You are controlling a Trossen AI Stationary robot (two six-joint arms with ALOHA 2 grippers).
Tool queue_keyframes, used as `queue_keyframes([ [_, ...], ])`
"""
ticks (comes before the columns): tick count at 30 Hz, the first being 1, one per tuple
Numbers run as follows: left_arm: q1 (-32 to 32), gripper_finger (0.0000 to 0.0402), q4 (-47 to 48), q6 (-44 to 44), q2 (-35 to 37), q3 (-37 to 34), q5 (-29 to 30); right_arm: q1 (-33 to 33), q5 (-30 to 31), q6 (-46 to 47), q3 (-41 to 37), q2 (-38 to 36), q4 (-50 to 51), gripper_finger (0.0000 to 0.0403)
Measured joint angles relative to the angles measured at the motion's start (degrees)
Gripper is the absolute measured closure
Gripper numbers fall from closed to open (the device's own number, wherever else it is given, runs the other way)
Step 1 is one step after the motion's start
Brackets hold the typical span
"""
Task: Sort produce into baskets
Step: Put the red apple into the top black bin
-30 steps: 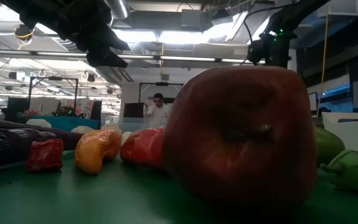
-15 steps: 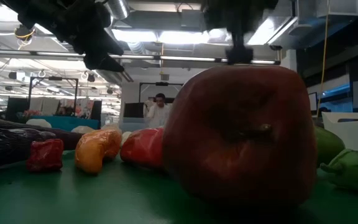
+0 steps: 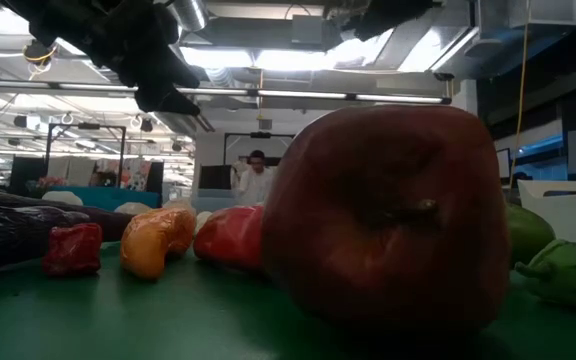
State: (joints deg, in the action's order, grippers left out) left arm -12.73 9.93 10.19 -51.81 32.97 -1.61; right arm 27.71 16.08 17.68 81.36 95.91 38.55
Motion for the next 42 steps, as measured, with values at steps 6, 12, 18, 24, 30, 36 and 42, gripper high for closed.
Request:
queue_keyframes([
  [6,0.0,0.0045,-0.9,0.2,0.0,0.0,0.0,-0.5,-7.7,-1.3,0.5,1.6,-9.1,0.0017],
  [12,0.0,0.0045,-0.7,2.4,0.0,0.1,0.0,-2.5,-14.1,-6.3,8.2,1.6,-16.9,0.0017],
  [18,0.0,0.0045,-0.3,3.3,0.0,0.0,0.0,-0.7,-15.6,-13.4,20.2,4.1,-14.0,0.0017],
  [24,0.1,0.0045,0.1,5.4,0.0,0.0,-0.1,1.0,-15.2,-15.2,28.7,9.8,-2.9,0.0017],
  [30,1.0,0.0045,0.1,6.0,0.0,0.0,0.0,1.2,-10.1,-15.2,29.6,15.4,11.2,0.0017],
  [36,2.6,0.0045,0.1,6.5,0.0,0.0,0.0,1.1,-15.2,-18.2,29.5,21.9,12.6,0.0017],
  [42,2.8,0.0045,0.1,6.4,0.0,0.0,0.0,0.7,-17.6,-22.9,29.6,22.1,13.8,0.0017],
])
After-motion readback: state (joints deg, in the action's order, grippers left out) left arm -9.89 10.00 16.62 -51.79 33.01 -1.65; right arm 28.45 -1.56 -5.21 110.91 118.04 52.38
